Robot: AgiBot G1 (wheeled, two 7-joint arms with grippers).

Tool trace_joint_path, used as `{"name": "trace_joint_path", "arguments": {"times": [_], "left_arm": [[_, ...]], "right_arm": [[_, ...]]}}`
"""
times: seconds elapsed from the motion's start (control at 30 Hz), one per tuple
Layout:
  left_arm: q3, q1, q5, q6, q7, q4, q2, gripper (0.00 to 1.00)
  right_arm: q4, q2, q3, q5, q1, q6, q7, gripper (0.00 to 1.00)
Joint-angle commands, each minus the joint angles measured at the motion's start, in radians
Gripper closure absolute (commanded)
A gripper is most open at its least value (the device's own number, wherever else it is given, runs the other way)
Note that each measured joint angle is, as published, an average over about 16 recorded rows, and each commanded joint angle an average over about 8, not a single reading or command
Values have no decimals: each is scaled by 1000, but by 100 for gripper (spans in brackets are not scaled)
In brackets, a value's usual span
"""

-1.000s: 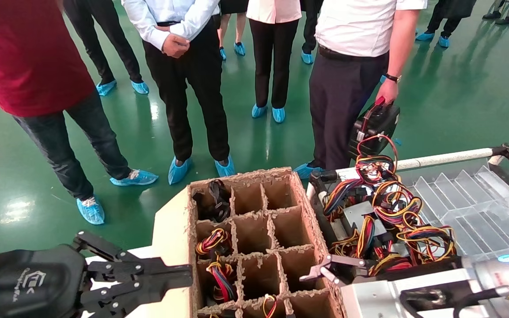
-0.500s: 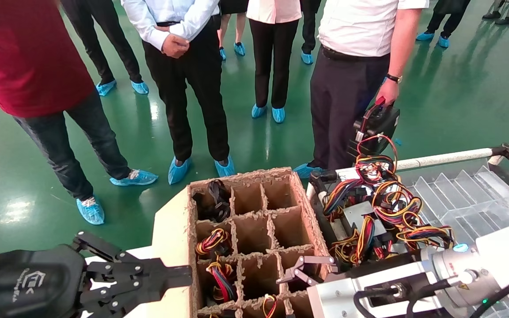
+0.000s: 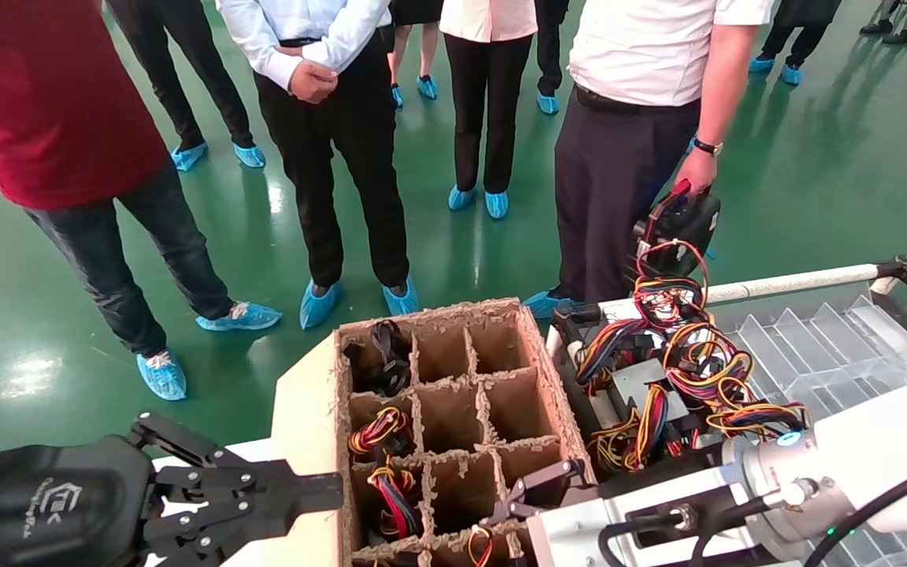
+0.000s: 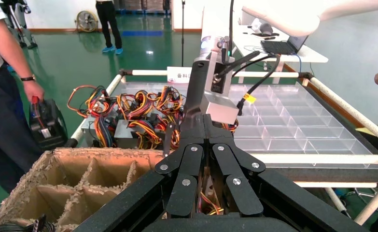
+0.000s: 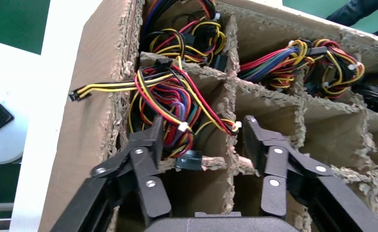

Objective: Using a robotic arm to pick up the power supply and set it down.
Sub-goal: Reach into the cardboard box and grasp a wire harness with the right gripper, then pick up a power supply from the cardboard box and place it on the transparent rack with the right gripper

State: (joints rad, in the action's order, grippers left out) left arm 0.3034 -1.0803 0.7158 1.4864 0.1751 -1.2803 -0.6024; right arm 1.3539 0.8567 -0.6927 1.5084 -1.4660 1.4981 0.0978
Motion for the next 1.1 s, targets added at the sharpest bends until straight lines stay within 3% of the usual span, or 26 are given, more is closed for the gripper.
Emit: {"name": "trace_joint_path", "arguments": {"times": [0.03,0.57,1.1], "left_arm": [[0,0,0,0,0,0,0,0],[1,0,-1,0,0,0,0,0],[2,0,-1,-1,-1,0,1,0]], "right_arm": [[0,5,-7,4,-1,0,0,100],[-10,27,-54,-10,11,17,15,100],[-21,-29,-35,-113,-8,33,36,100]]}}
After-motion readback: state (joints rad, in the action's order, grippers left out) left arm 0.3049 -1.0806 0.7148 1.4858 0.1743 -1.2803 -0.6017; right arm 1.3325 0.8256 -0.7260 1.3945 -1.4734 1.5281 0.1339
